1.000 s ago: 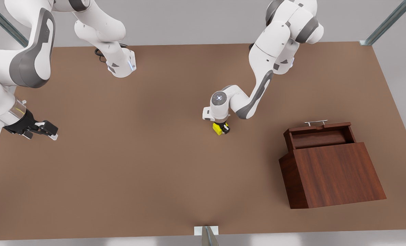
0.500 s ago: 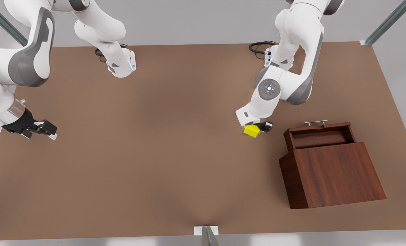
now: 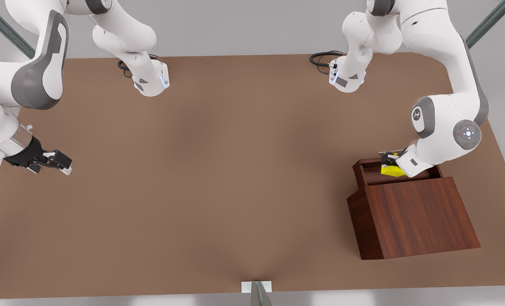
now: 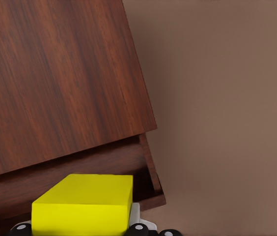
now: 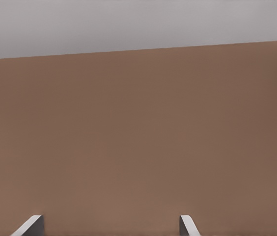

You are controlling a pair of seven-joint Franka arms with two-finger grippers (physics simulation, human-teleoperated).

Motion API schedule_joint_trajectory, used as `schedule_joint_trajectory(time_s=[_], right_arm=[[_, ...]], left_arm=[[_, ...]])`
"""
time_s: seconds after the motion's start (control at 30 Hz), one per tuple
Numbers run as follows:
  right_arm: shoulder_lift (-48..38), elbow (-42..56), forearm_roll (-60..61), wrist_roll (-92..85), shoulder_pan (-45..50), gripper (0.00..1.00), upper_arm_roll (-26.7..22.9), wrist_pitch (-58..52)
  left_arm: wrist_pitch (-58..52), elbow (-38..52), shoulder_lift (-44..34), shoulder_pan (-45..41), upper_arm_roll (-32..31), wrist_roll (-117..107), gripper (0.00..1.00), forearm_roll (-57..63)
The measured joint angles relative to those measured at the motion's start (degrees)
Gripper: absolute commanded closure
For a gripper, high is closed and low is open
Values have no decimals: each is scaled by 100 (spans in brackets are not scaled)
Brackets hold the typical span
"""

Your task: Open the drawer with left arm, place the square in the middle with right arm, and place the square in the drawer with left arm

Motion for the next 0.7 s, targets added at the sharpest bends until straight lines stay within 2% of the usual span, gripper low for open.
schedule_joint_trajectory(time_s=[0.27, 0.57, 0.6, 0.63, 0.7], right_arm=[[17, 0, 0, 7, 7, 0, -1, 26], [17, 0, 0, 7, -8, 0, -1, 26], [17, 0, 0, 8, -1, 0, 0, 26], [17, 0, 0, 0, 3, 0, 0, 26], [17, 0, 0, 0, 2, 0, 0, 26]], left_arm=[[78, -131, 388, 27, 296, -267, 31, -436], [132, -131, 649, 79, 314, -277, 31, -757], [132, -131, 660, 81, 313, -277, 25, -765], [138, -132, 697, 72, 313, -276, 0, -780], [130, -132, 699, 74, 314, -276, 0, -805]])
